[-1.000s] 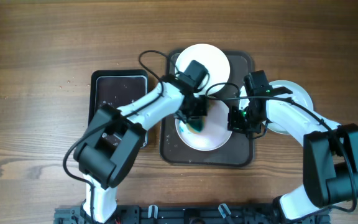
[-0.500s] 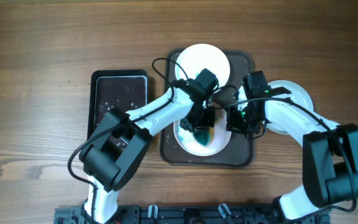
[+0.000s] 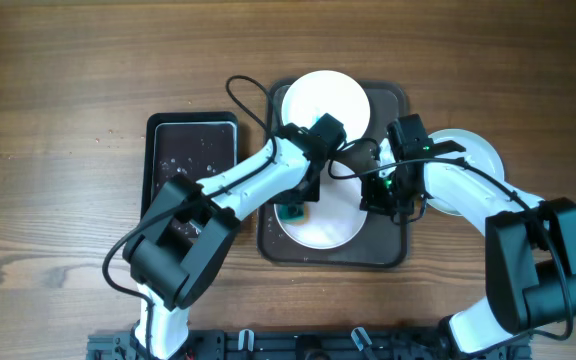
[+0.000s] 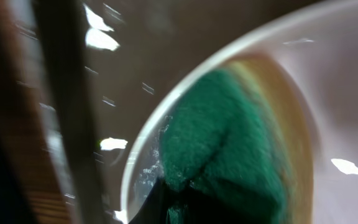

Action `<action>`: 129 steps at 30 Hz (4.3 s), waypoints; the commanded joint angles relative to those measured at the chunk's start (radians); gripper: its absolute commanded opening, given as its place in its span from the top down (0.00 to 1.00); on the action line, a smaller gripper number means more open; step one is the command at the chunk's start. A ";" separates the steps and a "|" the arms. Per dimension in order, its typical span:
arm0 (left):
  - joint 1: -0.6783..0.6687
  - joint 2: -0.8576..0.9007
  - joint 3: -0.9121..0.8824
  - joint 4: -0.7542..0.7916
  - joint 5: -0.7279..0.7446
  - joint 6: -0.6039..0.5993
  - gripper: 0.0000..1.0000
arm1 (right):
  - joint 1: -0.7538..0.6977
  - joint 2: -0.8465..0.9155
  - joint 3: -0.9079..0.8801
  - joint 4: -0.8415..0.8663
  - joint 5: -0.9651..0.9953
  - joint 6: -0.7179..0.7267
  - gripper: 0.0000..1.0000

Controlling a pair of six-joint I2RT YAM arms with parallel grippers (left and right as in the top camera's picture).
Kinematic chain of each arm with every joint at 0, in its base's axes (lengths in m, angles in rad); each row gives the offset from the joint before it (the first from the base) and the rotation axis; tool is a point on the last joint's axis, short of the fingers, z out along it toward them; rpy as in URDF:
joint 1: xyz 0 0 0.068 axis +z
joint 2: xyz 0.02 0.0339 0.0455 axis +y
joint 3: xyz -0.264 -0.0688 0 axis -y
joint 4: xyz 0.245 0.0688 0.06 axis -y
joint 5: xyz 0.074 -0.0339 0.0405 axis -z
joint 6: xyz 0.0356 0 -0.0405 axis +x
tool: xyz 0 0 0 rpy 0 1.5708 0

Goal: Clean dirty plates on tray and stack at the side
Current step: 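Scrub the held plate with the sponge in the left gripper, then return the sponge to the small dark tray with the left gripper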

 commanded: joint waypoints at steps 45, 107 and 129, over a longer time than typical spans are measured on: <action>-0.019 0.031 -0.126 0.365 0.662 0.041 0.96 | -0.011 0.032 -0.026 -0.009 0.108 0.005 0.96; 0.512 -0.413 -0.265 0.068 0.055 0.027 0.96 | -0.011 0.030 -0.023 0.010 0.112 -0.005 0.96; 0.622 -0.584 -0.133 -0.075 0.203 0.091 0.05 | 0.019 -0.219 0.272 -0.404 0.050 -0.116 0.95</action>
